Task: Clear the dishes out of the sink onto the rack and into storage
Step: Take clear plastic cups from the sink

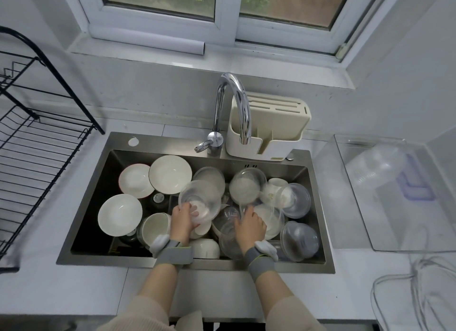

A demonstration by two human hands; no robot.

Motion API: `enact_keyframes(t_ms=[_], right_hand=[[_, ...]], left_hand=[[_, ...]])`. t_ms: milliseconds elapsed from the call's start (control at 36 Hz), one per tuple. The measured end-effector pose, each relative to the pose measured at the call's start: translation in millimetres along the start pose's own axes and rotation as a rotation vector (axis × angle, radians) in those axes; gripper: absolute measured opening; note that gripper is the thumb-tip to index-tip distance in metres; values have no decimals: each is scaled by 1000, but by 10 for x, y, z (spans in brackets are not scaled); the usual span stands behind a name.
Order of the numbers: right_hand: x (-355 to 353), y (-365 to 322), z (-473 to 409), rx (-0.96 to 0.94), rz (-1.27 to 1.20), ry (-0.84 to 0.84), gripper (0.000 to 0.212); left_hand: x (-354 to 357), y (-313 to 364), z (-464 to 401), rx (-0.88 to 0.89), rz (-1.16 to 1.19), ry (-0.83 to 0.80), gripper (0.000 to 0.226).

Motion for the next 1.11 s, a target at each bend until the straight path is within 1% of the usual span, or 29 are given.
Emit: enact_keyframes(t_ms=[111, 306, 361, 444, 500, 528, 611, 722, 778, 806, 889, 917, 1000, 1056, 1111], right_hand=[[39, 55, -41, -2, 82, -14, 31], [-57, -24, -137, -82, 64, 70, 22], [-123, -72, -128, -106, -10, 152, 20], [-279, -198, -62, -187, -215, 323, 11], [-374, -302, -11, -280, -342, 386, 10], [-413, -354, 7, -319, -386, 390, 12], [-493, -522, 34, -434, -449, 356, 26], [-498, -731, 137, -654, -411, 277, 37], [-460, -787, 198, -714, -363, 221, 40], [-436, -807, 222, -723, -346, 189, 42], [-373, -841, 279, -734, -326, 126, 44], [-364, -848, 300, -720, -339, 101, 45], [-359, -872, 354, -673, -410, 41, 44], [-366, -885, 371, -665, -428, 31, 47], [-368, -888, 364, -655, -436, 11, 49]], left_hand=[[25, 11, 33, 7, 34, -45, 40], [43, 20, 82, 57, 6, -54, 47], [34, -1, 88, 69, -25, -51, 49], [17, -23, 106, 82, -47, -19, 48], [8, -30, 118, 99, -54, 12, 46], [5, -35, 121, 110, -59, 25, 46], [19, -27, 137, 128, -52, 32, 46], [49, -21, 155, 128, -17, 11, 63], [69, -19, 168, 115, 26, 10, 72], [70, -9, 177, 113, 33, 15, 78], [98, 26, 167, 167, 13, -28, 111], [105, 22, 159, 191, 14, -50, 115], [129, -24, 181, 183, 73, -74, 109], [152, -55, 202, 188, 73, -126, 105], [156, -68, 198, 171, 91, -162, 107]])
Point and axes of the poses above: each hand's wrist, its own z-axis away from the middle knuckle, its own x-axis out of the palm, y = z × x, the point moved 3 cm from there along -z, towards the middle knuckle, and after that the axes turned 15 degrees about y, right-handed, at the moved point
